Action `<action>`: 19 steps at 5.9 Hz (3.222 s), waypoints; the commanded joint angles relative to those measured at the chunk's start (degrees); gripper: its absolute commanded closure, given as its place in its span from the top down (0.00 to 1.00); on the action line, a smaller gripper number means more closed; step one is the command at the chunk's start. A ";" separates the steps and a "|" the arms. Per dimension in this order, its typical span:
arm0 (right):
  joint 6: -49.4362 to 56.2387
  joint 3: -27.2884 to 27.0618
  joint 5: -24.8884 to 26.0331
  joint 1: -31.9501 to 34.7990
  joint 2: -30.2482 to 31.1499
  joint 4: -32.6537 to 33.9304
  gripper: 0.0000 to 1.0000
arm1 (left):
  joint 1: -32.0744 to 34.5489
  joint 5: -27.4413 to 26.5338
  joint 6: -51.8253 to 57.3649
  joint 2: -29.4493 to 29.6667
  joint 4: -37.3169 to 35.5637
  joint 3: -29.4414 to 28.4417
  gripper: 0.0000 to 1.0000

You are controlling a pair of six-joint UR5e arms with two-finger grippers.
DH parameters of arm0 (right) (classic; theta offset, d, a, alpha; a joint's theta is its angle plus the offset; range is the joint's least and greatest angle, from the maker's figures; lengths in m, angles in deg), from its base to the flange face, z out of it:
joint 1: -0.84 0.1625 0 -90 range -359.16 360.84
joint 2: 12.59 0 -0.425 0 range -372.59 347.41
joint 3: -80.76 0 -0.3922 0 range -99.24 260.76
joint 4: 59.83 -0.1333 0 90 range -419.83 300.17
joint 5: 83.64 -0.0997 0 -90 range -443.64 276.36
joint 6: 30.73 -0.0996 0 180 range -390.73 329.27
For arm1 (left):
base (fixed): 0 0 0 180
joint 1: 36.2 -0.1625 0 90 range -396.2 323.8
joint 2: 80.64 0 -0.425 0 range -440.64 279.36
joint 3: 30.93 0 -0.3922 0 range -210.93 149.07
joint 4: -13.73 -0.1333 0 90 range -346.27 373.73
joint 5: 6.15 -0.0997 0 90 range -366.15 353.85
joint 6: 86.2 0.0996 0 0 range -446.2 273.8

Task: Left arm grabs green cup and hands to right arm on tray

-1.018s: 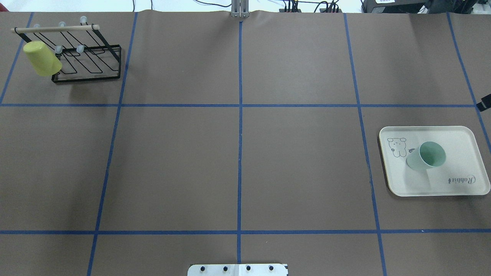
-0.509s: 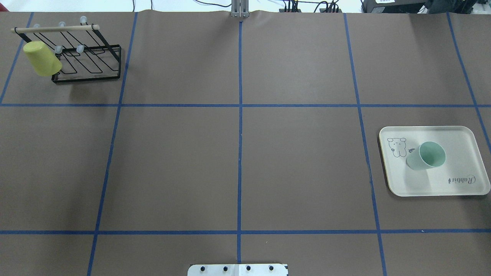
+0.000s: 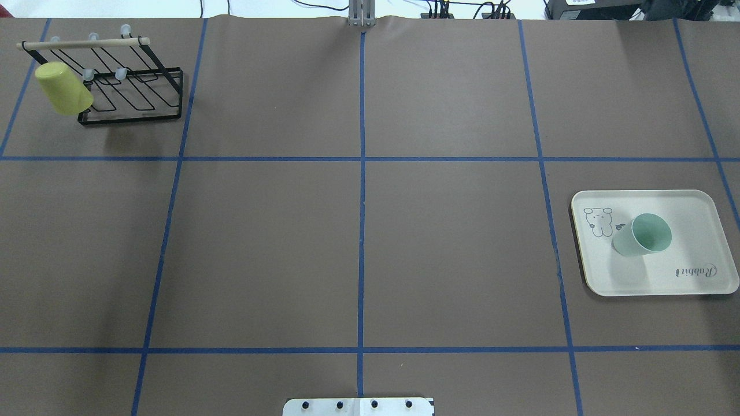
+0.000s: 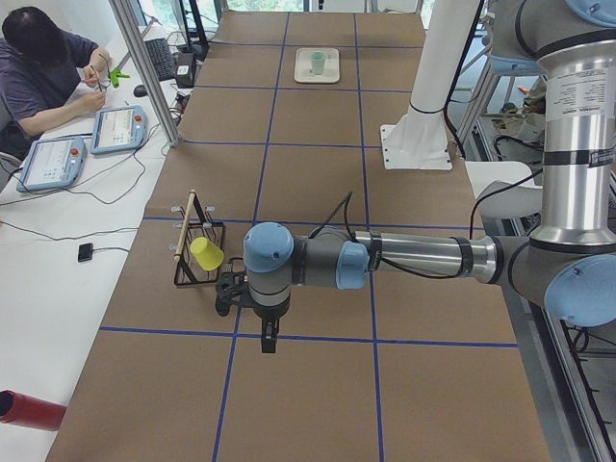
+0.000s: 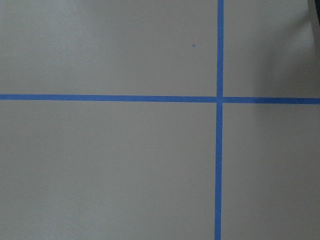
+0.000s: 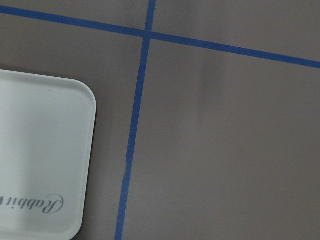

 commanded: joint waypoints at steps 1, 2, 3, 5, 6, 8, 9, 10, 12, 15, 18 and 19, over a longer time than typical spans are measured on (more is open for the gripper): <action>-0.42 0.18 -0.23 -0.80 -0.12 0.04 1.00 | 0.08 1.92 4.81 -0.74 -0.13 0.32 1.00; -0.34 0.01 -0.32 -0.98 -0.12 -0.05 1.00 | -0.01 2.01 4.42 -0.74 -0.13 0.15 1.00; -0.25 0.10 -0.23 -1.42 -0.30 -0.05 1.00 | -0.01 1.92 4.41 -1.18 0.22 0.32 1.00; -0.16 0.10 -0.32 -1.68 -0.30 -0.05 1.00 | -0.36 2.19 5.02 -1.18 0.31 0.06 1.00; -0.16 0.18 -0.32 -1.86 -0.30 -0.05 1.00 | -0.36 2.19 5.03 -1.18 0.22 -0.03 1.00; -0.25 0.18 -0.32 -2.12 -0.30 -0.05 1.00 | -0.45 1.92 5.03 -1.18 0.31 -0.29 1.00; -0.16 -0.08 -0.32 -2.13 -0.30 -0.13 1.00 | -0.36 2.01 4.94 -1.18 0.22 -0.46 1.00; -0.16 -0.17 -0.50 -2.21 -0.30 -0.14 1.00 | -0.45 1.92 4.94 -1.18 0.31 -0.64 1.00; 0.19 -0.52 -0.94 -2.65 -0.65 -1.10 1.00 | -0.36 1.92 4.94 -1.27 0.22 -0.64 1.00; 0.28 0.36 -0.94 -2.65 -0.04 -1.02 1.00 | -0.36 2.10 4.94 -2.15 0.40 -0.47 1.00; 0.10 0.01 -1.11 -2.65 -0.30 -1.19 1.00 | -0.45 2.19 5.03 -2.41 0.49 -0.47 1.00; 0.10 0.01 -1.11 -2.65 -0.30 -1.10 1.00 | -0.45 2.19 5.03 -2.41 0.49 -0.38 1.00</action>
